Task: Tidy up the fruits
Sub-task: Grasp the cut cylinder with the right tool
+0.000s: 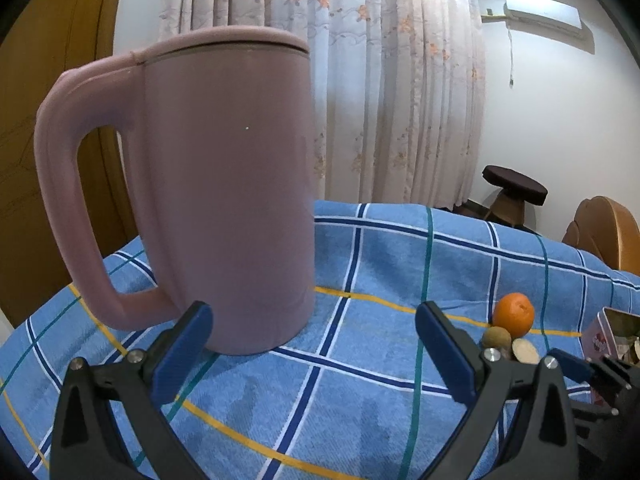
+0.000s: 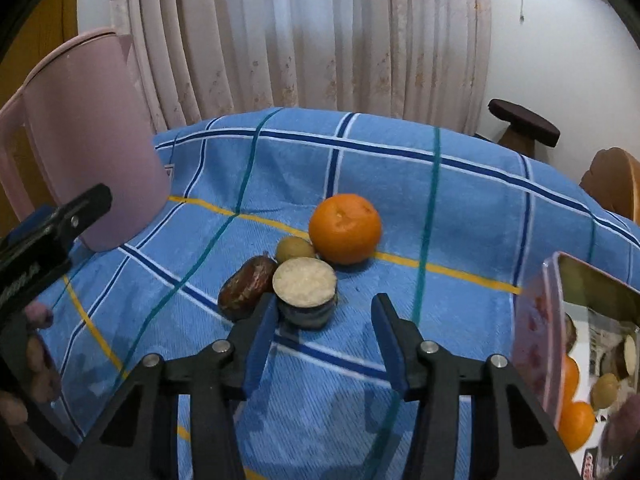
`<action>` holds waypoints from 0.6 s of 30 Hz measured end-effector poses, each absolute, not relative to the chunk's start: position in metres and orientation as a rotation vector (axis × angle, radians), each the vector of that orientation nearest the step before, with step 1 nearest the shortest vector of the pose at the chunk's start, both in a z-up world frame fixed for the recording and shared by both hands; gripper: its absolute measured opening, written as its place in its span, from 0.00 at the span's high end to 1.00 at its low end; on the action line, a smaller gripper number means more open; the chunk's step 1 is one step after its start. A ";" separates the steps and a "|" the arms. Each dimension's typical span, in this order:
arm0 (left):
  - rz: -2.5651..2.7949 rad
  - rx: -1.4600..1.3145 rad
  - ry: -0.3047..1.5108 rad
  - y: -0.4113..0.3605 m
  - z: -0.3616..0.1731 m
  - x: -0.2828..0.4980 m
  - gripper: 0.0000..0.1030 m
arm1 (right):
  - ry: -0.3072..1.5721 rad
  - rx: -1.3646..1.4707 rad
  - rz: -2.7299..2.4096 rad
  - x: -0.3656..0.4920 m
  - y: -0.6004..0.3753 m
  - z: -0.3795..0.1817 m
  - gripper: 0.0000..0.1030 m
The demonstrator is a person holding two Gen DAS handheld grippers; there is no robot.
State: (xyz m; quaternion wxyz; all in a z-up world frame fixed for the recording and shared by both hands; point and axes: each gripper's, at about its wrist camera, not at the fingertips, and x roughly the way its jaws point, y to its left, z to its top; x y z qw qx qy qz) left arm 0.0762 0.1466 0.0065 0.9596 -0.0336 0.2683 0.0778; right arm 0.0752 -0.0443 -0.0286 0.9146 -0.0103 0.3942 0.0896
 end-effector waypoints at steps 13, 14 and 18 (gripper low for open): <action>0.160 -0.062 0.537 0.145 0.005 0.078 0.00 | 0.825 0.049 0.221 0.081 -0.047 -0.031 0.64; 0.160 -0.056 0.535 0.144 0.004 0.078 0.00 | 0.793 0.053 0.209 0.072 -0.050 -0.027 0.64; 0.156 -0.047 0.536 0.140 0.002 0.076 0.00 | 0.692 0.049 0.156 0.042 -0.064 -0.013 0.64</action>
